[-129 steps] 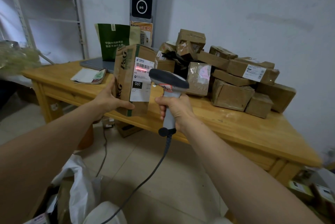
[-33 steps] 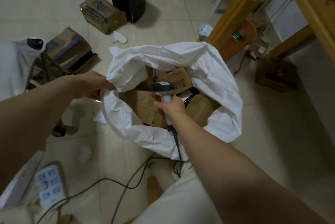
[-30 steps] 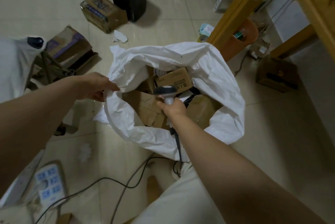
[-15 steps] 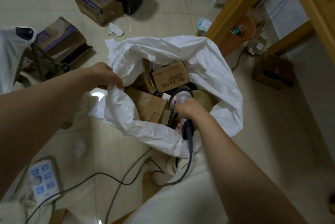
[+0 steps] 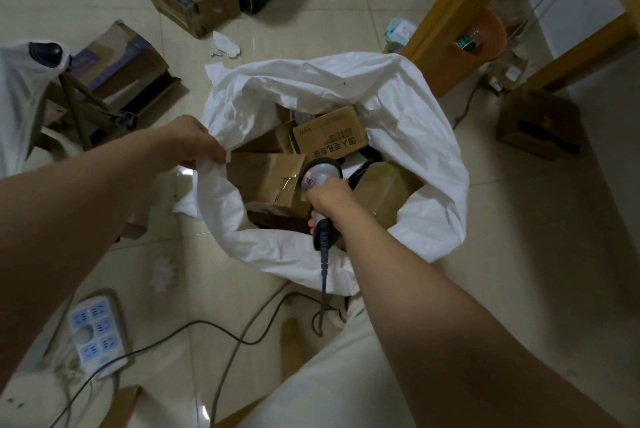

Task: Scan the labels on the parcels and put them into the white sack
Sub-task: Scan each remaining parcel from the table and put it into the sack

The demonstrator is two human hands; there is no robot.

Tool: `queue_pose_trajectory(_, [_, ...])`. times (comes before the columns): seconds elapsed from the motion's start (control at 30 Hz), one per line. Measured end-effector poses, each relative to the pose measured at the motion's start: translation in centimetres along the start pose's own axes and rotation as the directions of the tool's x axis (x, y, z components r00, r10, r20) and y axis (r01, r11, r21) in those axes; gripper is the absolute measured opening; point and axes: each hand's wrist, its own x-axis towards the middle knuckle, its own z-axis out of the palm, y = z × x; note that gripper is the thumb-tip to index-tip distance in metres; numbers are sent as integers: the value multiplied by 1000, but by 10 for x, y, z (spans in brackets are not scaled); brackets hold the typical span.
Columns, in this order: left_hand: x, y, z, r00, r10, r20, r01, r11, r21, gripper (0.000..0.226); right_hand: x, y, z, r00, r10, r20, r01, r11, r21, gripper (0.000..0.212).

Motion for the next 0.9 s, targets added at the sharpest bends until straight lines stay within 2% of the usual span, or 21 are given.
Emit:
queue_pose_trajectory(0.17, [2,-13,20,993,23,-117,-9,994,112,54,4,14,-6,999,46,2,-46,980,195,31])
queue_pose_trajectory(0.27, [-6,-4,32,978,74,-192,-8,946,324,80,-6,14,-28,998,54,-31,-37,914,405,24])
queue_pose_trajectory(0.3, [-10,1,37,971,98,-220,1,913,409,89,-11,14,-35,998,51,-23,-35,886,462,29])
queue_pose_trajectory(0.37, [-22,14,47,953,176,-245,-19,845,534,92,-21,14,-45,999,38,-3,-29,820,572,40])
queue_pose_trajectory(0.43, [-39,31,62,937,276,-214,-101,802,588,85,-37,16,-59,999,31,-12,-15,739,674,40])
queue_pose_trajectory(0.57, [-81,70,91,877,478,-46,-327,665,671,85,-80,26,-97,998,-63,-8,43,570,821,20])
queue_pose_trajectory(0.67, [-116,107,115,802,595,54,-453,547,704,85,-118,42,-129,987,-156,-23,89,431,898,19])
queue_pose_trajectory(0.8, [-171,155,150,673,725,146,-579,394,714,83,-174,73,-171,969,-163,-184,228,321,919,15])
queue_pose_trajectory(0.9, [-217,184,174,537,815,219,-702,287,652,79,-221,106,-202,935,-183,-305,337,179,924,11])
